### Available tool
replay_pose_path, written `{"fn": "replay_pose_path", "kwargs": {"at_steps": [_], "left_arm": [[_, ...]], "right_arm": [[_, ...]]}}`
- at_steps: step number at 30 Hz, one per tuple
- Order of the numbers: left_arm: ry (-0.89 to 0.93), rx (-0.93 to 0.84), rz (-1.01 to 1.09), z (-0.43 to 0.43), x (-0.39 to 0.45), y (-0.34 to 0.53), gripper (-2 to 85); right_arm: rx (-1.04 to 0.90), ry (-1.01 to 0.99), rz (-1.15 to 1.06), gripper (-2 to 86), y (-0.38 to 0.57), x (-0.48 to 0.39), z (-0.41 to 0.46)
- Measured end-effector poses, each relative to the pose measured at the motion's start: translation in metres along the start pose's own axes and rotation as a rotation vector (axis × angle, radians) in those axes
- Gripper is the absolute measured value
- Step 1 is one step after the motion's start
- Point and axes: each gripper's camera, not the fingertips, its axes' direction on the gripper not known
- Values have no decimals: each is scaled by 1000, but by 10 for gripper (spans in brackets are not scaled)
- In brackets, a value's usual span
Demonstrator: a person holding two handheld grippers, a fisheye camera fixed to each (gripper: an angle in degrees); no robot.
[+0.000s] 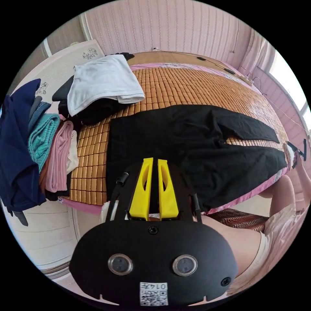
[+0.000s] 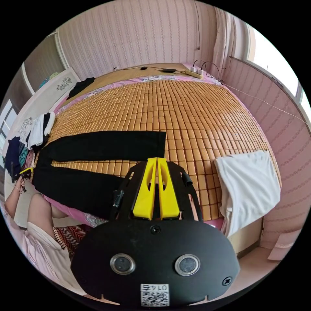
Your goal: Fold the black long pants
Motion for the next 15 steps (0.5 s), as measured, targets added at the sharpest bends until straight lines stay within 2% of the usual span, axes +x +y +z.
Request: {"fn": "replay_pose_path", "kwargs": {"at_steps": [2,5,6,7,11,15], "left_arm": [[-58,-23,-46,19,-8,-17,20],[-91,-85,-148,50,-24,-34,7],[-97,-117,-157,61,-27,-37,3],[-100,-73,-152,60,-28,-38,-1],[-140,-76,-170,67,-36,-46,-6],[-106,-88,-132,73,-42,-54,-6]], "right_arm": [[-47,10,1,-3,-34,-15,31],[-140,141,64,-5,-66,-25,81],[-88,175,77,-6,-69,-27,85],[-63,194,97,-6,-73,-27,89],[-45,125,79,-6,-80,-20,92],[7,75,31,-5,-75,-16,89]]}}
